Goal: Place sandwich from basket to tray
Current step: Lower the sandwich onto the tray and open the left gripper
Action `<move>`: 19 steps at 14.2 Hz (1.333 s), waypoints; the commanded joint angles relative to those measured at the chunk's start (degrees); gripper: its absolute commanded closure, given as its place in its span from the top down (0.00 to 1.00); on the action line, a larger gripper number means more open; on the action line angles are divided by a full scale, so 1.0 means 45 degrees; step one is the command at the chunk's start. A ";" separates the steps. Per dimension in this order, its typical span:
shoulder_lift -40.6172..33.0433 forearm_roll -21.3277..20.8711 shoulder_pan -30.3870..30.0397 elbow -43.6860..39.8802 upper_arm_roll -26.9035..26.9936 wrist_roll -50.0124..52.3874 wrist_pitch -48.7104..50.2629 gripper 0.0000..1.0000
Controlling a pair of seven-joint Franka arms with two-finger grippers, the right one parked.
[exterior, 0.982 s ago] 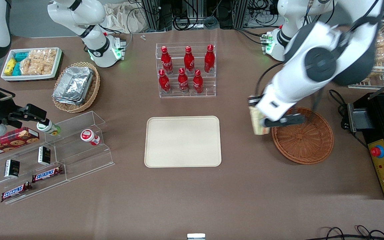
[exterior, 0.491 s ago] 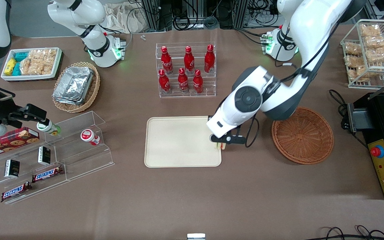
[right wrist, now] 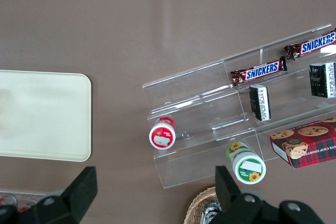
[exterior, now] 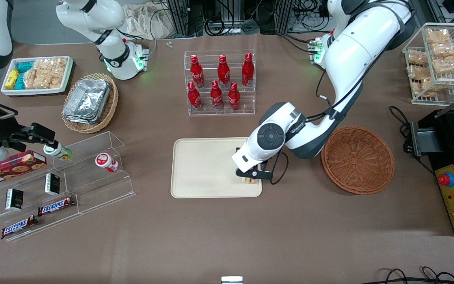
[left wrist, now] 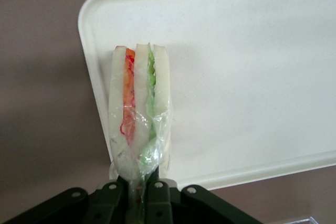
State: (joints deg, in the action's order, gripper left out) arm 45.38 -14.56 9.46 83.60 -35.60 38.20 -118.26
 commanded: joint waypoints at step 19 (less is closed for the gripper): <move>-0.3068 -0.0045 -0.2954 -0.0472 0.0080 0.1023 0.1999 1.00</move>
State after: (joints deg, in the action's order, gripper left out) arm 36.54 -14.57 1.76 79.12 -34.75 42.63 -112.23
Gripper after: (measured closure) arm 0.000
